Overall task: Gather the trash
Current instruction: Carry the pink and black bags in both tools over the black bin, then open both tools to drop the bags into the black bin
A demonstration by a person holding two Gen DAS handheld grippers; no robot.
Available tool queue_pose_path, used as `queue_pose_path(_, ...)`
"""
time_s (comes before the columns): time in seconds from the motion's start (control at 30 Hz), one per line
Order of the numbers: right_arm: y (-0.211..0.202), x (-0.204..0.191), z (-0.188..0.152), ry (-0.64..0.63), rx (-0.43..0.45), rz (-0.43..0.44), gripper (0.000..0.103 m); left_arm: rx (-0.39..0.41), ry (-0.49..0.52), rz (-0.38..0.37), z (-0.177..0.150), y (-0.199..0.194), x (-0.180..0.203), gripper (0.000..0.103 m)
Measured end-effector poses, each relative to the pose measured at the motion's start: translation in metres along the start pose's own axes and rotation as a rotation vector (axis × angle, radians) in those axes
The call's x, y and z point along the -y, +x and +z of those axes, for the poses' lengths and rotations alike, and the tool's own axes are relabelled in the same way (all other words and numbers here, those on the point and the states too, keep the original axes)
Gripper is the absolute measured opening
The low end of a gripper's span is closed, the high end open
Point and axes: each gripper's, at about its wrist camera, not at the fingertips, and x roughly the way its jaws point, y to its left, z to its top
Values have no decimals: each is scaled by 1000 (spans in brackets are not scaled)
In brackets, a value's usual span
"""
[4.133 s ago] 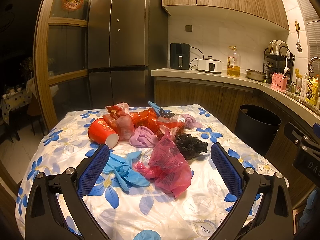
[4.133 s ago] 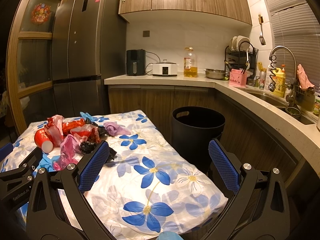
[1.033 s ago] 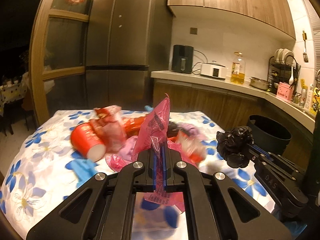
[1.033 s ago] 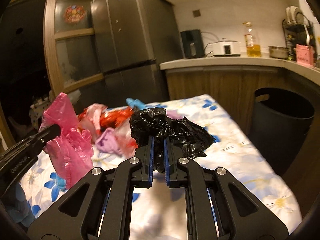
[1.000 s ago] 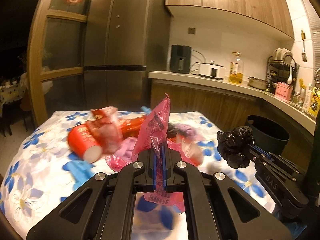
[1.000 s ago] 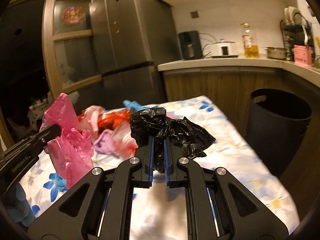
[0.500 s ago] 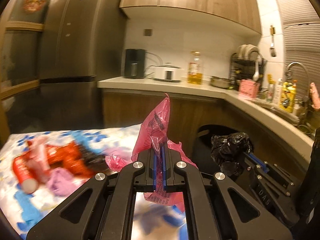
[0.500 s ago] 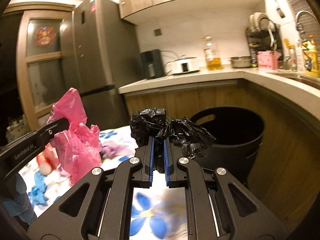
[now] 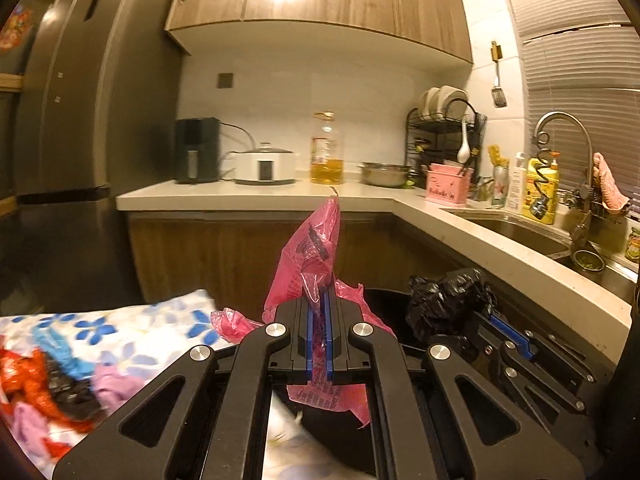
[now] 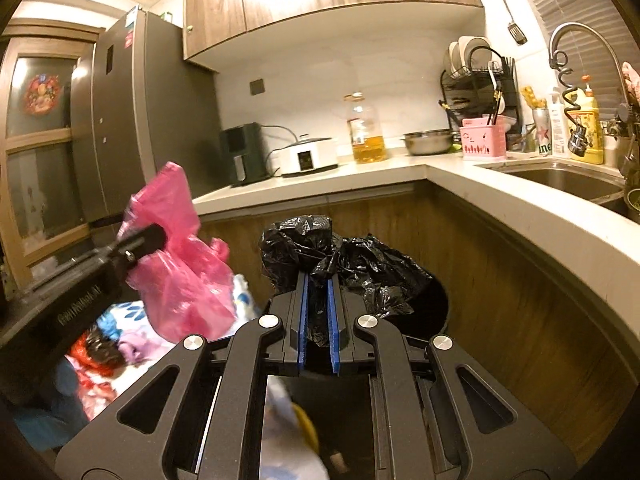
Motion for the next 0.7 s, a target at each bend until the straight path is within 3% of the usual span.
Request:
queue_pose_path(0.23, 28, 18, 10, 2, -14, 4, 10, -16, 4, -59, -1, 33, 13, 4)
queue_pose_path(0.6, 56, 23, 10, 6, -56, 10, 13, -67, -1, -70, -7, 72, 7, 5)
queue_pose_path(0.7, 61, 26, 10, 8, -69, 3, 16, -85, -18, -66, -8, 79, 3, 12)
